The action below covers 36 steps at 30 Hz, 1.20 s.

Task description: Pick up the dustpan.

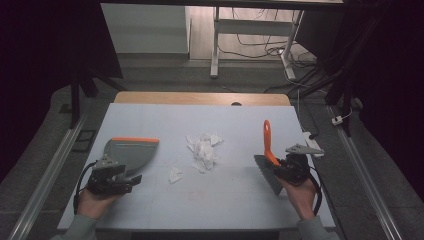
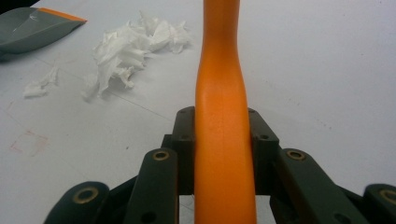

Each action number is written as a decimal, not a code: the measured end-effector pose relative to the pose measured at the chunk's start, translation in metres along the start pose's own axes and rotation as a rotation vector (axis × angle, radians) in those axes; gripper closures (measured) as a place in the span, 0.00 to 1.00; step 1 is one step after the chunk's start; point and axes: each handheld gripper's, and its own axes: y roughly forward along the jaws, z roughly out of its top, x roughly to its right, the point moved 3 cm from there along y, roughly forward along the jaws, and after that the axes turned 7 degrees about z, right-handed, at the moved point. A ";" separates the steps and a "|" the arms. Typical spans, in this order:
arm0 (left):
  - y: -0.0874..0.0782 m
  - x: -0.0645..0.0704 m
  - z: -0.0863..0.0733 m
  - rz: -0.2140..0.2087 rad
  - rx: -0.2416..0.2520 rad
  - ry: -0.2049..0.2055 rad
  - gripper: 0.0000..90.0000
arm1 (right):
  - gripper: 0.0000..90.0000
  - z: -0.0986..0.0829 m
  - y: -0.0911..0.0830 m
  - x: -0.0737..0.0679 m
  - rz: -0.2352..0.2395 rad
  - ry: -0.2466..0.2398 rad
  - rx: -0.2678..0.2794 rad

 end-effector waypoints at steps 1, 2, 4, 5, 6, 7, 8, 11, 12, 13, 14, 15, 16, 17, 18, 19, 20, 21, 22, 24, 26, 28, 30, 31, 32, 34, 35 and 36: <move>-0.001 0.000 0.000 0.004 -0.001 -0.002 0.26 | 0.78 0.000 0.000 0.000 0.000 0.000 0.000; -0.001 0.000 0.000 0.007 -0.004 -0.001 0.26 | 0.78 0.000 0.000 0.000 0.000 0.001 -0.001; -0.004 0.000 0.001 0.013 -0.009 0.008 0.26 | 0.78 0.000 0.000 0.000 -0.001 0.002 -0.003; -0.006 0.000 0.002 0.020 -0.010 0.007 0.25 | 0.78 -0.001 0.000 0.000 -0.001 0.001 -0.004; -0.008 0.000 0.003 0.029 -0.011 0.005 0.25 | 0.78 -0.001 0.000 0.000 0.000 0.002 -0.004; -0.011 -0.001 0.004 0.036 -0.011 0.003 0.25 | 0.78 -0.001 0.000 0.000 0.001 0.003 -0.004; -0.013 -0.002 0.005 0.044 -0.013 -0.003 0.25 | 0.78 -0.001 0.000 0.000 0.001 0.003 -0.004; -0.018 -0.006 0.007 0.074 -0.034 -0.018 0.25 | 0.78 -0.001 -0.001 0.001 0.004 0.007 -0.001; -0.020 -0.008 0.007 0.088 -0.044 -0.020 0.25 | 0.78 -0.001 -0.001 0.001 0.005 0.008 -0.001; -0.020 -0.010 0.007 0.107 -0.060 -0.028 0.25 | 0.78 -0.001 -0.001 0.001 0.006 0.009 0.001; -0.020 -0.011 0.007 0.118 -0.074 -0.033 0.24 | 0.78 -0.001 -0.001 0.002 0.006 0.009 0.003; -0.020 -0.012 0.006 0.130 -0.084 -0.036 0.24 | 0.78 -0.001 -0.002 0.002 0.007 0.011 0.003; -0.019 -0.014 0.006 0.147 -0.098 -0.038 0.24 | 0.78 -0.001 -0.002 0.002 0.011 0.011 0.006; -0.019 -0.015 0.005 0.167 -0.112 -0.044 0.24 | 0.78 -0.001 -0.002 0.002 0.011 0.011 0.006; -0.017 -0.016 0.004 0.182 -0.129 -0.048 0.24 | 0.78 -0.001 -0.002 0.003 0.010 0.009 0.006; -0.015 -0.018 0.003 0.197 -0.153 -0.051 0.24 | 0.78 -0.001 -0.002 0.003 0.012 0.011 0.006; -0.012 -0.019 0.002 0.210 -0.181 -0.055 0.22 | 0.78 -0.001 -0.003 0.003 0.014 0.012 0.008; -0.009 -0.020 0.001 0.219 -0.201 -0.062 0.22 | 0.78 -0.001 -0.003 0.003 0.014 0.012 0.008; -0.007 -0.021 0.000 0.223 -0.218 -0.064 0.22 | 0.78 -0.001 -0.003 0.003 0.016 0.012 0.010; -0.003 -0.021 -0.001 0.241 -0.244 -0.072 0.22 | 0.78 0.000 -0.003 0.003 0.016 0.010 0.009; 0.001 -0.021 -0.002 0.248 -0.263 -0.071 0.21 | 0.78 0.000 -0.003 0.003 0.014 0.006 0.009; 0.003 -0.021 -0.003 0.262 -0.278 -0.070 0.21 | 0.78 0.000 -0.003 0.003 0.014 0.006 0.010; 0.007 -0.022 -0.004 0.258 -0.293 -0.075 0.21 | 0.78 0.000 -0.003 0.003 0.012 0.005 0.010; 0.009 -0.023 -0.004 0.253 -0.298 -0.082 0.21 | 0.78 0.000 -0.003 0.004 0.012 0.008 0.011; 0.011 -0.023 -0.005 0.250 -0.303 -0.084 0.21 | 0.78 0.000 -0.003 0.004 0.012 0.008 0.011; 0.014 -0.024 -0.006 0.245 -0.317 -0.090 0.22 | 0.78 0.000 -0.002 0.004 0.008 0.008 0.008; 0.016 -0.025 -0.006 0.243 -0.322 -0.093 0.22 | 0.78 0.000 -0.002 0.004 0.008 0.008 0.008; 0.017 -0.026 -0.006 0.241 -0.325 -0.095 0.22 | 0.78 0.000 -0.002 0.004 0.008 0.008 0.008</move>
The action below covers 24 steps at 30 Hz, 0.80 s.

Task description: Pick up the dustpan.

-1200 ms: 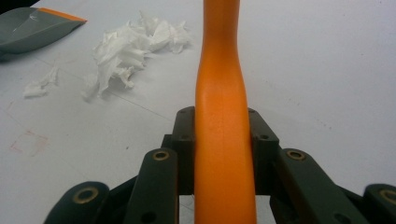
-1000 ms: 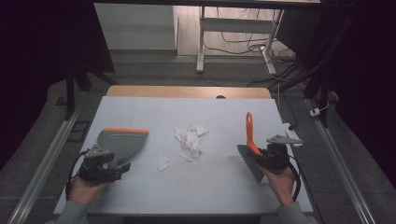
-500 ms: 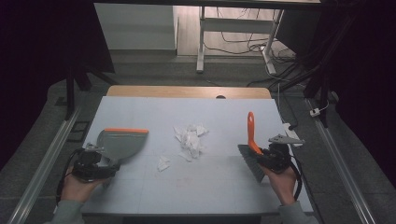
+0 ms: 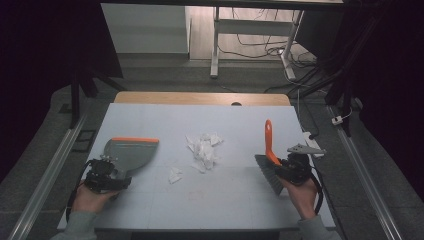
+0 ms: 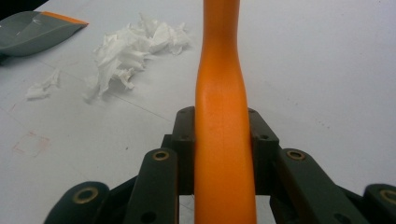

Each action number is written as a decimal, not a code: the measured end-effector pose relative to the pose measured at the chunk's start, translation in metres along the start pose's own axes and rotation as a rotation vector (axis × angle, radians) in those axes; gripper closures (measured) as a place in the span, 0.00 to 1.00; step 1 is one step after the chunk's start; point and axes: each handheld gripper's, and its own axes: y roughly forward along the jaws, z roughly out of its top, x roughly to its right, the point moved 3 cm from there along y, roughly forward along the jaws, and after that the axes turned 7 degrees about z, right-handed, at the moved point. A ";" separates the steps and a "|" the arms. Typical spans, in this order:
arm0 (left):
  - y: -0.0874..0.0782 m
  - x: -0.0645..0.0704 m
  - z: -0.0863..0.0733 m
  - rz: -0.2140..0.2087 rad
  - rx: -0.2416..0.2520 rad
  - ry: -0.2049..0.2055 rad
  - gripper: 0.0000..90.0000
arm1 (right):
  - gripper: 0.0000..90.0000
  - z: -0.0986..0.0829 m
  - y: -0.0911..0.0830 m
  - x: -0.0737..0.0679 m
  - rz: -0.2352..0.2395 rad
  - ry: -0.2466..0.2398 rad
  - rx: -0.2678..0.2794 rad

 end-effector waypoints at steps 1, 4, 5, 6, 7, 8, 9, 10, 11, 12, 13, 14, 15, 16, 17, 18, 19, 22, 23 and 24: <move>0.001 0.000 0.000 -0.002 0.000 -0.004 0.22 | 0.78 0.000 0.000 0.000 0.001 0.000 -0.001; 0.003 0.000 0.002 -0.005 -0.006 -0.011 0.24 | 0.78 0.000 0.001 -0.001 0.001 0.000 -0.004; 0.004 0.001 0.003 -0.005 -0.007 -0.014 0.24 | 0.78 0.000 0.001 -0.001 0.001 0.000 -0.005; 0.005 0.001 0.004 -0.007 -0.008 -0.015 0.24 | 0.78 0.000 0.001 -0.001 0.001 0.000 -0.005; 0.006 0.001 0.005 -0.011 -0.010 -0.018 0.25 | 0.78 0.000 0.002 -0.001 0.001 -0.001 -0.005; 0.007 0.002 0.006 -0.013 -0.010 -0.022 0.26 | 0.78 0.000 0.002 -0.001 0.001 -0.002 -0.006; 0.008 0.002 0.006 -0.015 -0.011 -0.025 0.27 | 0.78 0.000 0.001 -0.001 0.001 -0.002 -0.005; 0.009 0.003 0.007 -0.013 -0.014 -0.030 0.29 | 0.78 0.000 0.001 -0.001 0.000 -0.003 -0.005; 0.010 0.003 0.008 -0.011 -0.015 -0.034 0.29 | 0.78 0.000 0.001 -0.001 0.000 -0.003 -0.005; 0.012 0.003 0.009 -0.010 -0.017 -0.039 0.32 | 0.78 0.000 0.001 -0.001 0.003 -0.002 -0.003; 0.013 0.003 0.010 -0.009 -0.018 -0.042 0.32 | 0.78 0.000 0.001 -0.001 0.003 -0.002 -0.003; 0.013 0.003 0.011 -0.005 -0.018 -0.046 0.33 | 0.78 0.000 0.001 -0.001 0.002 -0.002 -0.003; 0.014 0.003 0.011 -0.004 -0.019 -0.050 0.37 | 0.78 0.000 0.001 -0.001 0.000 -0.003 -0.005; 0.015 0.002 0.012 -0.003 -0.020 -0.057 0.37 | 0.78 0.000 0.001 -0.001 0.000 -0.003 -0.005; 0.016 0.002 0.012 -0.002 -0.023 -0.060 0.39 | 0.78 0.000 0.001 -0.001 -0.001 -0.004 -0.005; 0.017 0.001 0.012 -0.001 -0.022 -0.065 0.39 | 0.78 0.000 0.001 -0.001 -0.001 -0.004 -0.005; 0.017 0.000 0.012 0.001 -0.024 -0.069 0.41 | 0.78 0.000 0.001 -0.001 -0.001 -0.004 -0.005; 0.019 -0.002 0.012 -0.001 -0.016 -0.084 0.47 | 0.78 0.000 0.001 -0.001 -0.002 -0.004 -0.006; 0.019 -0.002 0.012 -0.001 -0.014 -0.089 0.49 | 0.78 -0.001 0.001 -0.001 -0.003 -0.004 -0.007; 0.019 -0.003 0.012 0.000 -0.012 -0.091 0.55 | 0.78 -0.001 0.001 -0.001 -0.003 -0.004 -0.008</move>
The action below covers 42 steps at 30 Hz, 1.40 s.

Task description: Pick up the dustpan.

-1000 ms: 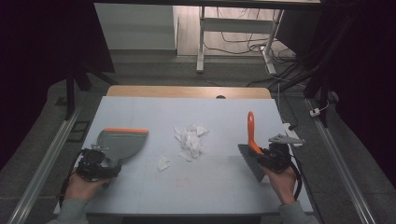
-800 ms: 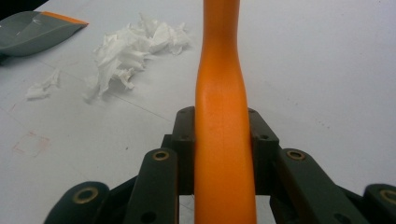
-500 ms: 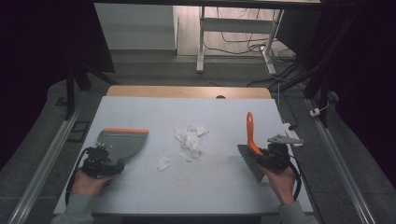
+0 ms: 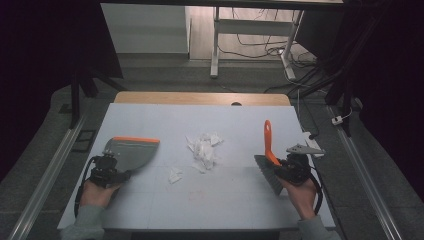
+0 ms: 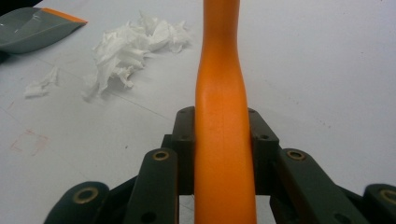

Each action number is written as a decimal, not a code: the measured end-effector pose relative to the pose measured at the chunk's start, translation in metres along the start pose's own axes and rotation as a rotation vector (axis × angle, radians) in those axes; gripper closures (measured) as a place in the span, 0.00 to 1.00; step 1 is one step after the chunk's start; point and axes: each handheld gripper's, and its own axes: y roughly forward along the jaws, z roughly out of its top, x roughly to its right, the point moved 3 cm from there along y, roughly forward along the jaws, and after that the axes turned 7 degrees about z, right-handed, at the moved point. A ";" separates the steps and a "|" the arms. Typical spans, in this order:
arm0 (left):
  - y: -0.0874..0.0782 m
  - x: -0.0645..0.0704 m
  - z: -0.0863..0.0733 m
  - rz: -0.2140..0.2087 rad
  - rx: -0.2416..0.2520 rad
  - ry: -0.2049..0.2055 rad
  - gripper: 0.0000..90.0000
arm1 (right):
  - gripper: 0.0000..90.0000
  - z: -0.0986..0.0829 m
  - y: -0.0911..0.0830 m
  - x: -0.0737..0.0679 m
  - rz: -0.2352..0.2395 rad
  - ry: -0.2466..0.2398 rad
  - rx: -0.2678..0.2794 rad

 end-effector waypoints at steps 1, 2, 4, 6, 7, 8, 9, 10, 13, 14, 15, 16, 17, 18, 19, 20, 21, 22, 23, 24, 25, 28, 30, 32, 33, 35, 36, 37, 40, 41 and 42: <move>0.000 -0.001 0.000 0.001 0.003 -0.002 0.57 | 0.78 0.000 0.000 0.000 0.000 0.000 0.000; 0.000 -0.001 0.000 -0.003 0.009 -0.008 0.60 | 0.78 0.000 0.000 0.000 0.000 -0.001 0.000; 0.000 -0.002 0.000 -0.003 0.013 -0.012 0.66 | 0.78 0.000 0.000 0.000 0.000 -0.001 -0.001; 0.000 -0.004 -0.001 -0.005 0.019 -0.024 0.68 | 0.78 0.000 0.000 0.000 -0.001 -0.001 -0.001; 0.000 -0.006 -0.001 -0.014 0.016 -0.028 0.68 | 0.78 0.000 0.000 0.000 -0.001 0.000 -0.001; 0.001 -0.006 -0.001 -0.016 0.016 -0.029 0.68 | 0.78 0.000 0.000 0.000 -0.002 -0.001 0.000; 0.001 -0.006 -0.001 -0.015 0.019 -0.030 0.68 | 0.78 0.000 0.000 0.000 -0.003 0.000 0.000; 0.001 -0.006 -0.002 -0.015 0.019 -0.027 0.68 | 0.78 0.000 0.000 0.000 -0.003 0.000 0.000; 0.000 -0.007 -0.001 -0.014 0.024 -0.024 0.69 | 0.78 0.000 0.000 0.000 -0.004 0.000 0.001; 0.000 -0.007 -0.001 -0.014 0.026 -0.022 0.69 | 0.78 0.000 -0.001 0.000 -0.004 -0.001 0.001; -0.001 -0.007 -0.001 -0.015 0.029 -0.019 0.69 | 0.78 0.000 -0.001 0.000 -0.002 0.000 0.003; -0.001 -0.008 -0.002 -0.015 0.033 -0.018 0.69 | 0.78 0.000 -0.001 0.000 -0.002 0.000 0.003; -0.001 -0.008 -0.002 -0.015 0.039 -0.019 0.69 | 0.78 0.000 -0.001 0.000 -0.002 0.000 0.004; -0.001 -0.010 -0.002 -0.019 0.044 -0.016 0.69 | 0.78 0.000 -0.001 0.000 -0.003 -0.001 0.005; -0.002 -0.011 -0.002 -0.024 0.052 -0.019 0.69 | 0.78 0.000 -0.001 0.000 -0.005 -0.002 0.005; -0.003 -0.012 -0.002 -0.031 0.062 -0.022 0.69 | 0.78 0.000 -0.002 0.000 -0.007 -0.001 0.004; -0.004 -0.014 -0.002 -0.039 0.070 -0.026 0.69 | 0.78 0.000 -0.002 0.000 -0.005 0.005 0.008; -0.005 -0.015 -0.002 -0.044 0.080 -0.029 0.69 | 0.78 0.000 -0.002 0.000 -0.005 0.005 0.008; -0.006 -0.016 -0.002 -0.047 0.092 -0.026 0.69 | 0.78 -0.001 -0.003 0.001 -0.011 0.003 0.010; -0.007 -0.017 -0.002 -0.052 0.099 -0.026 0.69 | 0.78 -0.001 -0.003 0.001 -0.011 0.003 0.010; -0.009 -0.018 -0.002 -0.055 0.105 -0.021 0.69 | 0.78 -0.001 -0.004 0.001 -0.010 0.005 0.012; -0.011 -0.019 -0.001 -0.079 0.124 -0.003 0.69 | 0.78 0.000 -0.005 0.002 -0.013 0.006 0.017; -0.013 -0.019 0.000 -0.088 0.138 0.024 0.69 | 0.78 0.000 -0.006 0.002 -0.011 0.008 0.019; -0.017 -0.018 0.000 -0.094 0.152 0.050 0.69 | 0.78 0.000 -0.007 0.002 -0.016 0.005 0.020; -0.018 -0.018 0.000 -0.099 0.162 0.065 0.69 | 0.78 0.000 -0.007 0.003 -0.016 0.005 0.023; -0.022 -0.017 0.001 -0.115 0.171 0.098 0.69 | 0.78 0.000 -0.008 0.004 -0.016 0.010 0.027; -0.024 -0.016 0.001 -0.122 0.174 0.116 0.69 | 0.78 0.000 -0.009 0.004 -0.016 0.013 0.031; -0.026 -0.016 0.000 -0.126 0.177 0.137 0.69 | 0.78 0.000 -0.009 0.004 -0.019 0.014 0.031; -0.032 -0.015 -0.001 -0.149 0.187 0.180 0.69 | 0.78 0.000 -0.010 0.004 -0.022 0.013 0.034; -0.034 -0.015 -0.002 -0.152 0.193 0.191 0.69 | 0.78 0.000 -0.011 0.004 -0.022 0.014 0.034; -0.035 -0.015 -0.002 -0.156 0.199 0.200 0.69 | 0.78 0.000 -0.011 0.004 -0.024 0.013 0.034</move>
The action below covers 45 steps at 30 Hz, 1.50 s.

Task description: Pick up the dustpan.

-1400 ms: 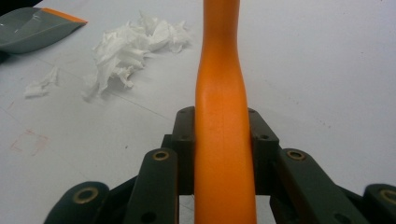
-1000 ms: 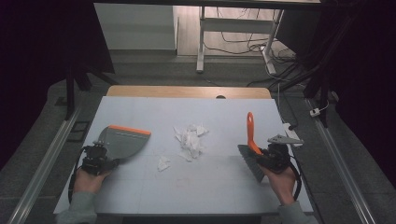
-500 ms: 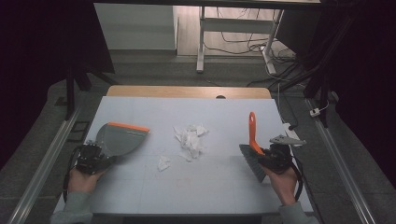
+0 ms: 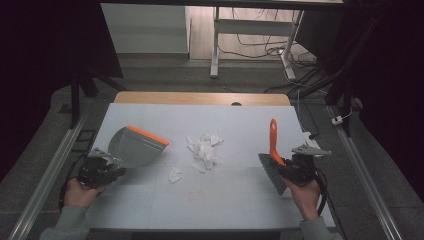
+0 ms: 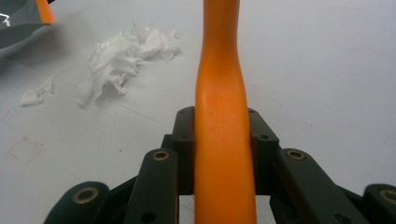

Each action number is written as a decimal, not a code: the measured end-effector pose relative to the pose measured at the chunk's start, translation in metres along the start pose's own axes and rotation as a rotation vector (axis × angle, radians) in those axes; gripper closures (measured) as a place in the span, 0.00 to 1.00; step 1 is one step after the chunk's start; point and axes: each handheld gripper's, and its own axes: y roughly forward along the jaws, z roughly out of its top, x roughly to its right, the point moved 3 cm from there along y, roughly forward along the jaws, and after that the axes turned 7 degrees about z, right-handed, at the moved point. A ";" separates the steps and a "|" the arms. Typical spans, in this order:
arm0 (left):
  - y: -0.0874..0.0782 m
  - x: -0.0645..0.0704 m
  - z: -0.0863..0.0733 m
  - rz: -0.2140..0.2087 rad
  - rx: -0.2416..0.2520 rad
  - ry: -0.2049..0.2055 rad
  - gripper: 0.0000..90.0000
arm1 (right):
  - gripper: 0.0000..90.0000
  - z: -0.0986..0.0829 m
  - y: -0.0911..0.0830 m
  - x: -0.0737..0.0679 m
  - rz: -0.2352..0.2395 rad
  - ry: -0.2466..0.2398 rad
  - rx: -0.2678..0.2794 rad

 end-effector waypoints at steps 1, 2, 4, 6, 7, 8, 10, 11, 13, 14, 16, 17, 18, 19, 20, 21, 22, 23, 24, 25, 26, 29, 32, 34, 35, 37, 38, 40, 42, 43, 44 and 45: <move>-0.002 0.000 0.000 -0.012 0.004 0.008 0.69 | 0.78 0.000 0.000 0.000 -0.001 0.000 0.000; -0.002 0.000 0.000 -0.018 0.007 0.012 0.69 | 0.78 0.000 0.000 0.000 -0.002 0.001 -0.001; -0.004 0.000 0.000 -0.028 0.009 0.024 0.69 | 0.78 -0.001 0.000 0.000 -0.003 0.002 -0.002; -0.007 0.000 -0.001 -0.039 0.012 0.039 0.69 | 0.78 -0.001 0.000 0.001 -0.003 0.002 -0.002; -0.007 0.000 -0.001 -0.045 0.011 0.045 0.69 | 0.78 -0.001 0.000 0.001 -0.002 0.001 -0.003; -0.008 -0.001 -0.002 -0.047 0.010 0.052 0.69 | 0.78 -0.001 0.000 0.001 -0.002 0.001 -0.003; -0.011 -0.002 -0.002 -0.052 0.014 0.068 0.69 | 0.78 -0.001 0.000 0.001 -0.001 0.001 -0.002; -0.012 -0.002 -0.002 -0.054 0.012 0.078 0.69 | 0.78 -0.001 0.000 0.001 -0.002 0.001 -0.001; -0.015 -0.003 -0.004 -0.060 0.006 0.097 0.69 | 0.78 -0.001 0.000 0.001 -0.002 0.001 0.001; -0.016 -0.003 -0.004 -0.058 0.006 0.100 0.69 | 0.78 -0.001 -0.001 0.001 -0.003 0.000 0.002; -0.019 -0.004 -0.005 -0.068 0.008 0.108 0.69 | 0.78 -0.001 -0.001 0.001 -0.004 0.001 0.003; -0.021 -0.005 -0.006 -0.073 0.006 0.113 0.69 | 0.78 -0.001 -0.001 0.002 -0.004 0.000 0.003; -0.022 -0.005 -0.007 -0.077 0.008 0.118 0.69 | 0.78 -0.001 -0.001 0.001 -0.004 0.001 0.003; -0.024 -0.006 -0.008 -0.080 0.006 0.122 0.69 | 0.78 -0.001 -0.001 0.001 -0.004 0.001 0.003; -0.026 -0.006 -0.009 -0.086 0.004 0.125 0.69 | 0.78 -0.001 -0.001 0.001 -0.004 0.001 0.002; -0.027 -0.007 -0.011 -0.093 0.007 0.125 0.69 | 0.78 -0.001 -0.001 0.001 -0.005 0.000 0.001; -0.029 -0.007 -0.012 -0.098 0.008 0.127 0.69 | 0.78 -0.001 -0.001 0.001 -0.006 0.000 0.001; -0.030 -0.008 -0.014 -0.103 0.006 0.128 0.69 | 0.78 -0.001 0.000 0.001 -0.004 0.001 0.002; -0.031 -0.008 -0.016 -0.109 0.005 0.132 0.69 | 0.78 -0.001 0.000 0.001 -0.005 0.001 0.003; -0.032 -0.008 -0.017 -0.114 0.006 0.133 0.69 | 0.78 -0.001 -0.001 0.001 -0.007 0.000 0.002; -0.033 -0.008 -0.019 -0.119 0.002 0.141 0.69 | 0.78 -0.001 -0.001 0.001 -0.007 -0.001 0.003; -0.037 -0.008 -0.021 -0.137 0.003 0.167 0.69 | 0.78 -0.001 -0.001 0.001 -0.005 0.000 0.006; -0.039 -0.006 -0.021 -0.148 -0.007 0.194 0.69 | 0.78 -0.002 0.001 0.001 0.001 0.004 0.004; -0.039 -0.004 -0.021 -0.158 -0.014 0.209 0.69 | 0.78 -0.002 0.002 0.000 0.001 0.001 0.001; -0.039 -0.003 -0.022 -0.162 -0.023 0.218 0.69 | 0.78 -0.002 0.002 0.000 0.002 0.000 0.000; -0.038 -0.002 -0.024 -0.168 -0.038 0.237 0.69 | 0.78 -0.001 0.001 0.000 0.000 0.000 0.003; -0.037 -0.002 -0.025 -0.170 -0.045 0.241 0.69 | 0.78 -0.001 0.001 0.001 -0.001 0.002 0.006; -0.037 -0.001 -0.027 -0.177 -0.055 0.255 0.69 | 0.78 -0.001 0.000 0.001 -0.002 0.002 0.010; -0.036 0.000 -0.030 -0.185 -0.069 0.266 0.69 | 0.78 -0.001 0.000 0.001 -0.003 0.001 0.010; -0.036 -0.001 -0.030 -0.186 -0.076 0.265 0.69 | 0.78 -0.001 0.000 0.001 -0.005 0.000 0.008; -0.035 0.000 -0.031 -0.176 -0.081 0.255 0.69 | 0.78 -0.001 0.000 0.001 -0.005 0.000 0.007; -0.034 0.000 -0.033 -0.170 -0.085 0.252 0.69 | 0.78 -0.001 0.000 0.001 -0.004 0.000 0.007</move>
